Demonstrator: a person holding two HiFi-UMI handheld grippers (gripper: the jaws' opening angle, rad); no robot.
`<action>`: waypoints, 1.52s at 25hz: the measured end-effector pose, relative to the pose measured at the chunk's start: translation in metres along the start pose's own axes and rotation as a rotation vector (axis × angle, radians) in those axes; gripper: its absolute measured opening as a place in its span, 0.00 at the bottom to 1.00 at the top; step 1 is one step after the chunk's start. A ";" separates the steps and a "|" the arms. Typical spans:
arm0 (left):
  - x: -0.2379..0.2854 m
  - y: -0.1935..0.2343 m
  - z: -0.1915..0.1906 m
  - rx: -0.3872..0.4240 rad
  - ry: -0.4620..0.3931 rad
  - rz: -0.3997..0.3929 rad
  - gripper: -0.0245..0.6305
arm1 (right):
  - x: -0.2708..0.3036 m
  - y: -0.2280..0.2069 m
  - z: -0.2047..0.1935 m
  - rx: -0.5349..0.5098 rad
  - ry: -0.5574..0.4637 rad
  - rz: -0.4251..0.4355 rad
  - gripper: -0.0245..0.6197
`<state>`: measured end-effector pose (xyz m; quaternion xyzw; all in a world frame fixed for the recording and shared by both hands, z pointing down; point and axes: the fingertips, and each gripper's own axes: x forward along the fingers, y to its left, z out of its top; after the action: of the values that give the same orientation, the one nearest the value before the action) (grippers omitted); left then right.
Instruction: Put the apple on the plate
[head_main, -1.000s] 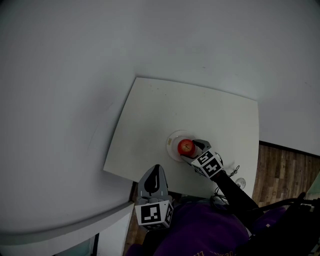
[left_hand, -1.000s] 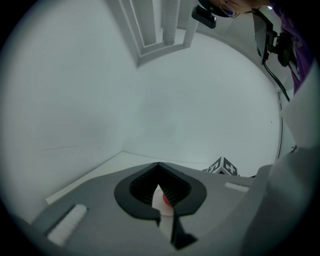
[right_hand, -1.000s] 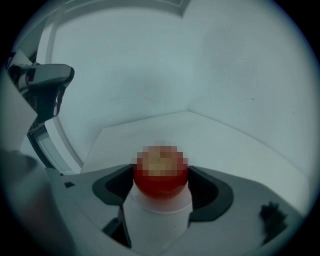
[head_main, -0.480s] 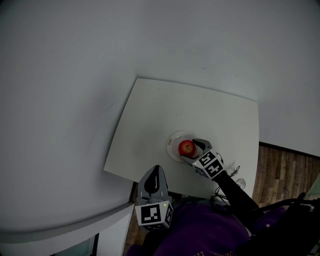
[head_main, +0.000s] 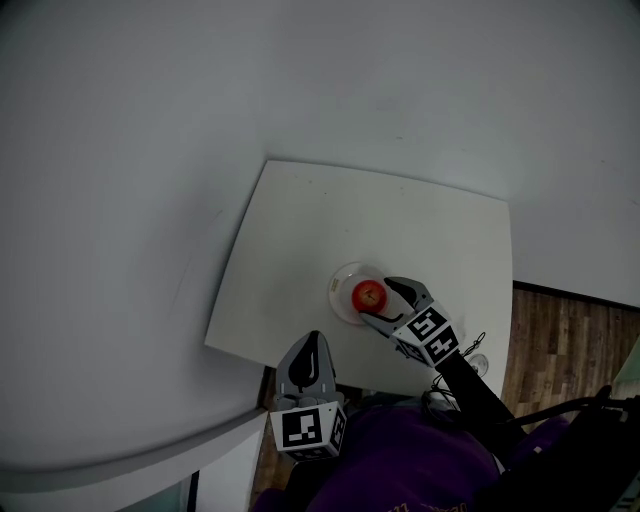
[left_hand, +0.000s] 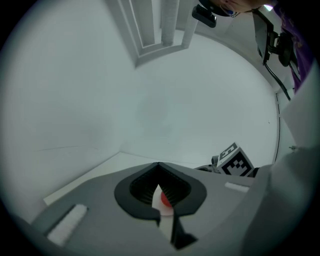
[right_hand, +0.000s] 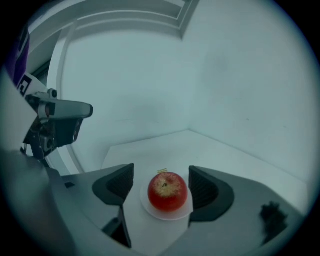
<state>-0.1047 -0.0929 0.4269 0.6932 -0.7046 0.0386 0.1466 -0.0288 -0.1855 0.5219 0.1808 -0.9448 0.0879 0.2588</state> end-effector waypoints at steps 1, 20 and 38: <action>0.000 -0.001 0.000 -0.001 -0.001 -0.004 0.05 | -0.004 0.001 0.004 0.005 -0.012 -0.003 0.57; 0.006 -0.023 -0.003 0.011 0.010 -0.109 0.05 | -0.073 0.001 0.023 -0.010 -0.138 -0.185 0.06; 0.005 -0.023 -0.001 0.011 0.003 -0.122 0.05 | -0.078 0.000 0.022 -0.008 -0.128 -0.208 0.05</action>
<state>-0.0815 -0.0981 0.4258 0.7355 -0.6608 0.0345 0.1459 0.0234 -0.1682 0.4623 0.2818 -0.9359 0.0449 0.2064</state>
